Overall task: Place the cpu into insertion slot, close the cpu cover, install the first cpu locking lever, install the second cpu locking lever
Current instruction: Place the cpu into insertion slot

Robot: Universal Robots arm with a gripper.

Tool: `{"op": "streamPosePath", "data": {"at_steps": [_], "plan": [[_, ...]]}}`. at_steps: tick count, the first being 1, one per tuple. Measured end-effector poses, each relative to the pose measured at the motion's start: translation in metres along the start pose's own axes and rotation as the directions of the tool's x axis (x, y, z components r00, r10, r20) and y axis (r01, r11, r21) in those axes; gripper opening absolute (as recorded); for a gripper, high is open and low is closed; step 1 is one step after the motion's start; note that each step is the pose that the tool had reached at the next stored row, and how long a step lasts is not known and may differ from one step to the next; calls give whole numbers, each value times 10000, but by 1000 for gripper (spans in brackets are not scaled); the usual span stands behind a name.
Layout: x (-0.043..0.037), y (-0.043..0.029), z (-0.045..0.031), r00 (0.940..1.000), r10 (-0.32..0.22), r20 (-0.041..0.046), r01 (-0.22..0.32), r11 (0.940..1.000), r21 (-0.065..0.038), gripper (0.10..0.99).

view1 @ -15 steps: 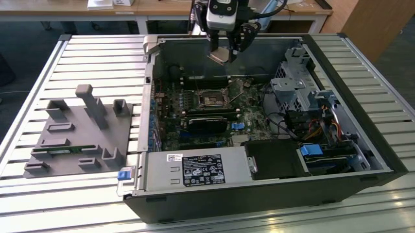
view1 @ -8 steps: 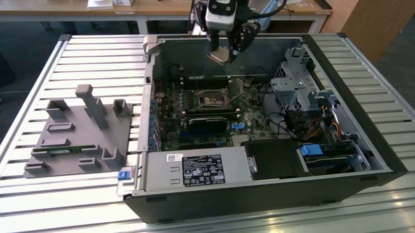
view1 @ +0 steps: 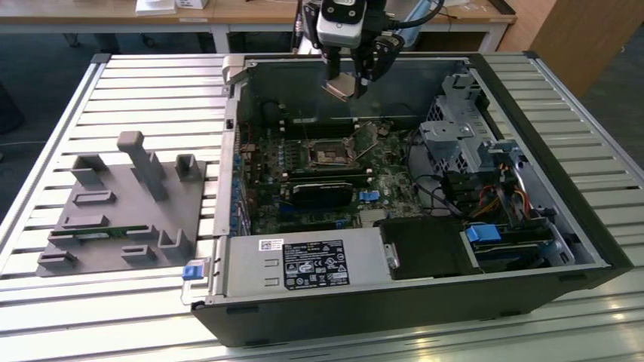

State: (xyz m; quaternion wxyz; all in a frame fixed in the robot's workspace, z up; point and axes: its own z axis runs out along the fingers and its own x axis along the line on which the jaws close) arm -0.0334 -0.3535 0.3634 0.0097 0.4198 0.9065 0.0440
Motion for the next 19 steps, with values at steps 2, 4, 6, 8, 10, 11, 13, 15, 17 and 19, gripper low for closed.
{"op": "streamPosePath", "data": {"at_steps": [2, 4, 6, 8, 10, 11, 13, 15, 17, 19], "plan": [[0, 0, 0, 10000, 72, 7, -72, 10000, -2, 541], [0, 0, 0, 9999, 147, 13, -147, 9999, -3, 541], [1, -1, 1, 9997, 230, 20, -230, 9997, -5, 541], [1, -1, 2, 9995, 321, 28, -321, 9995, -7, 541], [1, -1, 2, 9992, 396, 35, -396, 9992, -8, 541], [1, -1, 2, 9990, 434, 38, -434, 9991, -9, 541], [2, -2, 2, 9987, 509, 45, -509, 9987, -11, 541], [3, -3, 2, 9983, 574, 51, -574, 9984, -12, 541], [4, -5, 3, 9980, 635, 56, -635, 9980, -14, 541], [4, -5, 3, 9976, 684, 60, -684, 9977, -15, 541]]}}
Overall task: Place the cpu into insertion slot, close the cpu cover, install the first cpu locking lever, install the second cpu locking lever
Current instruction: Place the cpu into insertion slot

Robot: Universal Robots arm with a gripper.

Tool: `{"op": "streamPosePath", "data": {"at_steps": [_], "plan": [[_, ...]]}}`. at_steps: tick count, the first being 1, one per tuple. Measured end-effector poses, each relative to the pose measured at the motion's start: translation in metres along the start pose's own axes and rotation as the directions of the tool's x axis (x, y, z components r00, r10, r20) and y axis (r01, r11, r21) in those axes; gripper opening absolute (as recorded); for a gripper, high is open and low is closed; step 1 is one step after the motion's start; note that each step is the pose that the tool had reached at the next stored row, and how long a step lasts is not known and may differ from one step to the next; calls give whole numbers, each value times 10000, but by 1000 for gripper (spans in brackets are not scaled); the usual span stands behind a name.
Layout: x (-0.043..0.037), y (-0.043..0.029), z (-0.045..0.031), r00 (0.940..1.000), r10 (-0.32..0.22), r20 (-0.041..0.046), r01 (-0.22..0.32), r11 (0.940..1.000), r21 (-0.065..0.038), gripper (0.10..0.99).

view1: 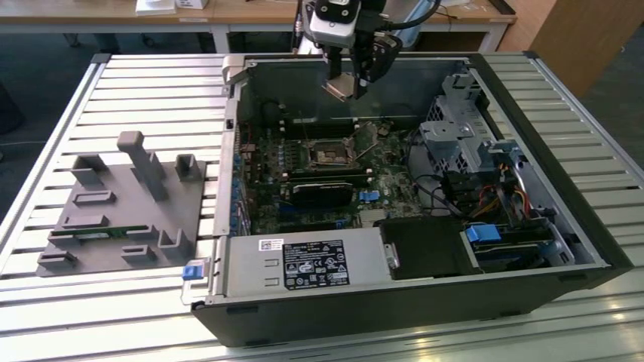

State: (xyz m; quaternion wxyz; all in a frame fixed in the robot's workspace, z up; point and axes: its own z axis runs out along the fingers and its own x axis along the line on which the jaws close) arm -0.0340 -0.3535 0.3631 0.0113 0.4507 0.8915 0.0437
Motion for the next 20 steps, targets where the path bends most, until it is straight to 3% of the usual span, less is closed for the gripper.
{"op": "streamPosePath", "data": {"at_steps": [20], "plan": [[1, -1, 1, 9984, 568, 51, -568, 9984, -11, 541]]}}
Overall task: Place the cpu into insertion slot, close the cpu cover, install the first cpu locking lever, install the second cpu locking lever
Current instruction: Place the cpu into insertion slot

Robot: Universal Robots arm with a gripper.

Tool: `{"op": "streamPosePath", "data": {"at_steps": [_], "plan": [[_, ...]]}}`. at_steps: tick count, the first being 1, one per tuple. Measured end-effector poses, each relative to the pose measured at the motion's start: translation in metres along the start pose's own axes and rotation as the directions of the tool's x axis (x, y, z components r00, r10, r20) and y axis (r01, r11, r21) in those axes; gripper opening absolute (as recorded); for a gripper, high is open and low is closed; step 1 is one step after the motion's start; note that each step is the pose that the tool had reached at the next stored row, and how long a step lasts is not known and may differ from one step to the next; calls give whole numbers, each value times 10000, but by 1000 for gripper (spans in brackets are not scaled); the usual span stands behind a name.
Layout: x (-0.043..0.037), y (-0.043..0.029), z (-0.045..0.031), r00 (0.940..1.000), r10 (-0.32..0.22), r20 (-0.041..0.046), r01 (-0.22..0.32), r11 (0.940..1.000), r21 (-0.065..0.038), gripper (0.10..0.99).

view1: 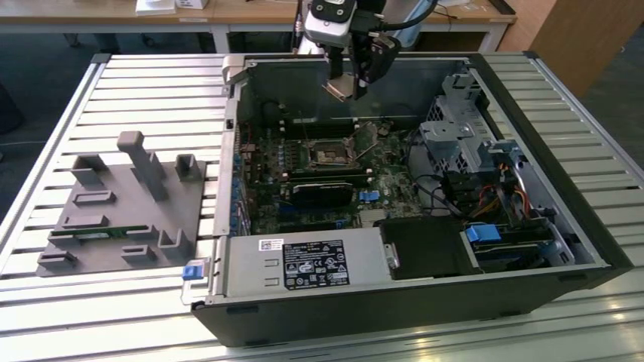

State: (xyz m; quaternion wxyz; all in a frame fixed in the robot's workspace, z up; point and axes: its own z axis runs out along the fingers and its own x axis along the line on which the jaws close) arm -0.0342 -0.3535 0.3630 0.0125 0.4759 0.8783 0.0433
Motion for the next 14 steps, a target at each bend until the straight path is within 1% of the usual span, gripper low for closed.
{"op": "streamPosePath", "data": {"at_steps": [14], "plan": [[0, 0, 0, 9992, 397, 38, -397, 9992, -6, 541]]}}
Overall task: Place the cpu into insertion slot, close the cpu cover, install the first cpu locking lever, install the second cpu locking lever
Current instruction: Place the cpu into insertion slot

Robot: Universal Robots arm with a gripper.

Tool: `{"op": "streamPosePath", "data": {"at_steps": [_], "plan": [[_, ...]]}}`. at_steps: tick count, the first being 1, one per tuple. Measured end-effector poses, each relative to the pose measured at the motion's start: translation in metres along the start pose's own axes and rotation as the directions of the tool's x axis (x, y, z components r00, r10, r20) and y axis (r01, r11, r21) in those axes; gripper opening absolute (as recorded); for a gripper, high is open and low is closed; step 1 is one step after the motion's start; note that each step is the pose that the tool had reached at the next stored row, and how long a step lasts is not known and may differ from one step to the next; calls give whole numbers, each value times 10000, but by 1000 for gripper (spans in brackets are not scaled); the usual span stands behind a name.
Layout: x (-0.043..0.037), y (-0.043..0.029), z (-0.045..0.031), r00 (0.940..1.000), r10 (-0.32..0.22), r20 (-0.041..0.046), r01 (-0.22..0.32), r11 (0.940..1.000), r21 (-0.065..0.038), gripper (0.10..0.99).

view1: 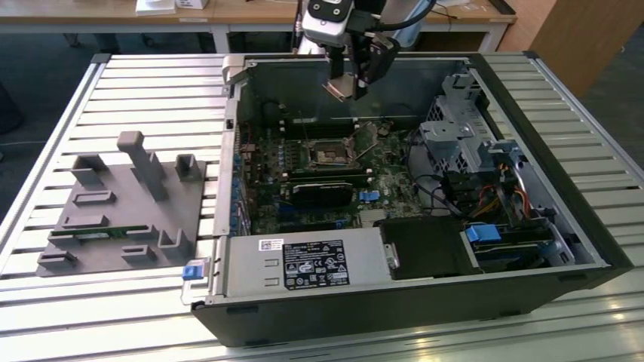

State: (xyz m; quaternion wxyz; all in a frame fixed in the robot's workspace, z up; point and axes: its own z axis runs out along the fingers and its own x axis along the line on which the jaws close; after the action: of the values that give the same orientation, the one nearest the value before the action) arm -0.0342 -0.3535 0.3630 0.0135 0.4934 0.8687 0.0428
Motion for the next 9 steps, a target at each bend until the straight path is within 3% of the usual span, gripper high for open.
{"op": "streamPosePath", "data": {"at_steps": [9], "plan": [[0, 0, 0, 9997, 242, 35, -242, 9997, 3, 541]]}}
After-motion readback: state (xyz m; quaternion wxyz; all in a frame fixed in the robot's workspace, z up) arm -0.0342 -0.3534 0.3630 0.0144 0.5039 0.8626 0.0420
